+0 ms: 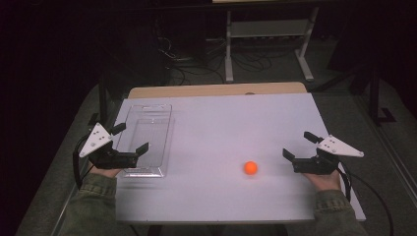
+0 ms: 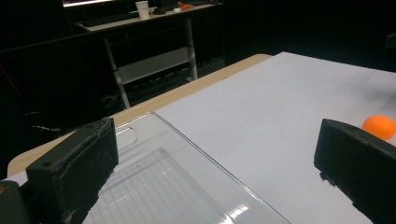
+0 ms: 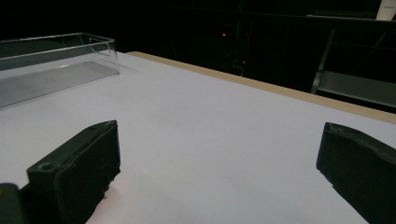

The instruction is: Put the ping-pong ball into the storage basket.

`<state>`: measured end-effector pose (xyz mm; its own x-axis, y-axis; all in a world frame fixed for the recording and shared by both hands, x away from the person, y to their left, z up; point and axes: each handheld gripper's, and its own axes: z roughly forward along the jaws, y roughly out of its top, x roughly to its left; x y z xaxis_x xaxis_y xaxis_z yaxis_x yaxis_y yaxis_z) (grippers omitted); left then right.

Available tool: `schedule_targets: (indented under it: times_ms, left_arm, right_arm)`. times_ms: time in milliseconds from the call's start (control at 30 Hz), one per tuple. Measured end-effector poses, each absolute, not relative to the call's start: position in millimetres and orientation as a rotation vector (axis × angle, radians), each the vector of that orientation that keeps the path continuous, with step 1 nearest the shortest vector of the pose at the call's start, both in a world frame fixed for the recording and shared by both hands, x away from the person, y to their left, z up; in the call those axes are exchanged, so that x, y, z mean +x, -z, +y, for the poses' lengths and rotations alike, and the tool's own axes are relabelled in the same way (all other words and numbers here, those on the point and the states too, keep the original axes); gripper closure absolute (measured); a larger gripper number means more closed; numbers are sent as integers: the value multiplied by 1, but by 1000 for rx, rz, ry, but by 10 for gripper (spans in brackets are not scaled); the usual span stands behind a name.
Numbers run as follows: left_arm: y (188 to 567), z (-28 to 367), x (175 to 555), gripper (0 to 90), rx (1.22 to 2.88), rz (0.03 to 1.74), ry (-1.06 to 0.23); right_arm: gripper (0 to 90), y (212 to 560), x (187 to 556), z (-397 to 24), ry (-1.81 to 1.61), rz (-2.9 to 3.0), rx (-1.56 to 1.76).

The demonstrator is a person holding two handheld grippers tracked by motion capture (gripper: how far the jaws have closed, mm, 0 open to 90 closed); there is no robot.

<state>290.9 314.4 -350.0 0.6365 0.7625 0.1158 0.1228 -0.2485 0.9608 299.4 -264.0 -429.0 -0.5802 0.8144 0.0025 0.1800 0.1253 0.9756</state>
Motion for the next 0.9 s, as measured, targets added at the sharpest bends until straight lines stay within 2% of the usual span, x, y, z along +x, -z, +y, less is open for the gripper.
schedule_targets:
  times_ms: [900]
  left_arm:
    - [328, 285, 307, 0, 1857, 616, -684]
  right_arm:
    - [0, 430, 300, -264, -1478, 1865, 962]
